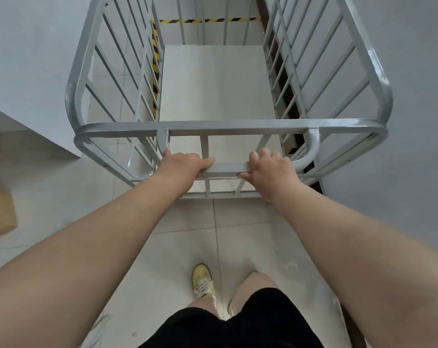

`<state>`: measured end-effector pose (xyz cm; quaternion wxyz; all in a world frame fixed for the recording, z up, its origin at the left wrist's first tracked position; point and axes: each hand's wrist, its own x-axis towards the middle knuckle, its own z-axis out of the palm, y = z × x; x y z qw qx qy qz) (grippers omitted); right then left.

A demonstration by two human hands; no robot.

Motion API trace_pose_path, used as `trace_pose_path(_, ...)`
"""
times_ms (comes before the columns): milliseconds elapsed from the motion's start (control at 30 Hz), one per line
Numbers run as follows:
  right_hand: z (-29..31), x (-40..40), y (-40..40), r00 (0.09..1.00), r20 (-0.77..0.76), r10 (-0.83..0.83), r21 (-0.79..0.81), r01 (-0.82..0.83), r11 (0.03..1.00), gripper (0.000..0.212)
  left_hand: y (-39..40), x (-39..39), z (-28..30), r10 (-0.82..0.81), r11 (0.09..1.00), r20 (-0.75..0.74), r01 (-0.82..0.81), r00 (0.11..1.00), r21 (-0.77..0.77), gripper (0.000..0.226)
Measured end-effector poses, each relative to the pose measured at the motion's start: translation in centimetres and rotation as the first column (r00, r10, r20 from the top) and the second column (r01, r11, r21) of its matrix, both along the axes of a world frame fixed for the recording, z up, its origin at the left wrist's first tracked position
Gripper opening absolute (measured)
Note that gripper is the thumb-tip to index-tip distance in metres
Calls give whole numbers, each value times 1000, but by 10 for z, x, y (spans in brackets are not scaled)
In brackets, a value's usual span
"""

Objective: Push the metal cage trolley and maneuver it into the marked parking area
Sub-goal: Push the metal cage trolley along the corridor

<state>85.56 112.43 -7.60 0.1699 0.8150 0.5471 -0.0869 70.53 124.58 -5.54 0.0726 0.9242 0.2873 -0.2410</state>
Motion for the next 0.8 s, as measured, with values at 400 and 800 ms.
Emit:
trace_pose_path(400,-5,89,94,999,3,43,17,-44,999,57,89,83,-1,79,997,42,-78,996,-27,44)
trace_pose_path(800,-3,180,167,997,33,67,5,-67,998,57,155,168,3,102,995,79,-101,992,-25,33)
